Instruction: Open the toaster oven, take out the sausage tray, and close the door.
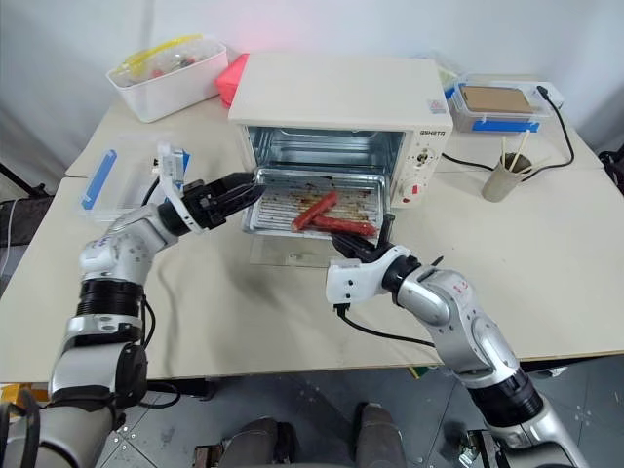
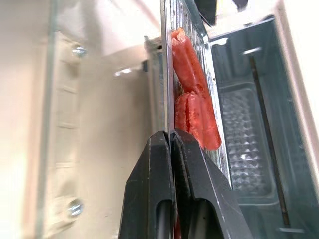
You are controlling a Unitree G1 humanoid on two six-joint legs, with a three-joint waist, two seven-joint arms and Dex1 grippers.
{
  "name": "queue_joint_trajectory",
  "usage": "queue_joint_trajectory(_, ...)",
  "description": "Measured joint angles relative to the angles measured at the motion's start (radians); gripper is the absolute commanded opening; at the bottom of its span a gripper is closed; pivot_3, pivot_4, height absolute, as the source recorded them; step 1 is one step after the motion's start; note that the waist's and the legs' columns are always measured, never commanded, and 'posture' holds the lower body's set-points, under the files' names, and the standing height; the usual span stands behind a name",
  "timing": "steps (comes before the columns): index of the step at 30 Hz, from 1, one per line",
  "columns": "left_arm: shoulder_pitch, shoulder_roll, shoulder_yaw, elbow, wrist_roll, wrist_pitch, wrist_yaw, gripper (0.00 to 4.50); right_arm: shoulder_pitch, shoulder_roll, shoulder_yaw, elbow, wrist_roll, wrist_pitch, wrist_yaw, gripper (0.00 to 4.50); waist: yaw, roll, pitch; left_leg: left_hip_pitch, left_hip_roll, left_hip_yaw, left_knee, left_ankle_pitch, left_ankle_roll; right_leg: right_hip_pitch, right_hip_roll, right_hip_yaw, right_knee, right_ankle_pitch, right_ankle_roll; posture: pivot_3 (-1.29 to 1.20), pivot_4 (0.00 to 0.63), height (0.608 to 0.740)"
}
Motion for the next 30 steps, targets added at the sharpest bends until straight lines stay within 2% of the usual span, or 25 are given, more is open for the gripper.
queue_joint_trajectory(3, 0.011, 0.066, 0.013, -0.040, -0.045, 0.199, 0.018, 3.90, 0.029, -0.011, -0.003, -0.028, 0.009, -0.005, 0.024, 0.06, 0.001, 0.000, 0.000, 0.000, 0.000, 0.000, 0.000, 0.000, 0.000, 0.000, 0.000, 0.000, 0.000, 0.000, 0.000, 0.00, 0.150, 0.740)
queue_joint_trajectory(9, 0.030, 0.125, 0.052, -0.074, -0.130, 0.529, 0.075, 3.90, 0.048, -0.022, -0.009, -0.033, 0.019, -0.028, 0.031, 0.06, 0.004, 0.000, 0.000, 0.000, 0.000, -0.001, 0.001, 0.000, 0.000, 0.001, 0.000, 0.000, 0.001, 0.000, 0.000, 0.00, 0.150, 0.740)
queue_joint_trajectory(19, 0.037, 0.123, 0.103, -0.099, -0.160, 0.713, 0.172, 3.90, 0.028, -0.027, -0.011, -0.008, 0.029, -0.073, 0.030, 0.06, 0.002, 0.000, 0.000, 0.001, 0.000, -0.001, 0.001, 0.000, -0.001, 0.001, 0.000, 0.000, 0.001, 0.000, 0.000, 0.00, 0.150, 0.740)
queue_joint_trajectory(26, -0.031, 0.017, 0.174, -0.066, -0.199, 0.798, 0.239, 3.90, 0.004, -0.028, -0.003, 0.023, 0.052, -0.132, 0.042, 0.06, 0.004, -0.001, 0.000, 0.001, 0.000, -0.001, 0.001, 0.000, -0.001, 0.001, 0.000, 0.000, 0.001, 0.000, 0.000, 0.00, 0.150, 0.740)
queue_joint_trajectory(27, -0.035, 0.011, 0.177, -0.063, -0.200, 0.808, 0.250, 3.52, 0.001, -0.028, -0.002, 0.027, 0.054, -0.135, 0.043, 0.00, 0.003, -0.001, 0.000, 0.001, 0.000, -0.001, 0.001, 0.000, -0.001, 0.001, 0.000, 0.000, 0.001, 0.000, 0.000, 0.00, 0.150, 0.740)
queue_joint_trajectory(28, -0.035, 0.005, 0.185, -0.060, -0.200, 0.816, 0.260, 3.40, -0.003, -0.028, -0.002, 0.030, 0.057, -0.138, 0.045, 0.00, 0.003, -0.001, 0.000, 0.001, 0.000, -0.001, 0.001, 0.000, -0.001, 0.001, 0.000, 0.000, 0.001, 0.000, 0.000, 0.00, 0.150, 0.740)
queue_joint_trajectory(30, -0.038, -0.028, 0.207, -0.054, -0.206, 0.851, 0.287, 2.86, -0.015, -0.028, -0.002, 0.034, 0.059, -0.151, 0.048, 0.00, 0.001, -0.001, 0.000, 0.001, 0.000, -0.001, 0.001, 0.000, -0.001, 0.001, 0.000, 0.000, 0.001, 0.000, 0.000, 0.00, 0.150, 0.740)
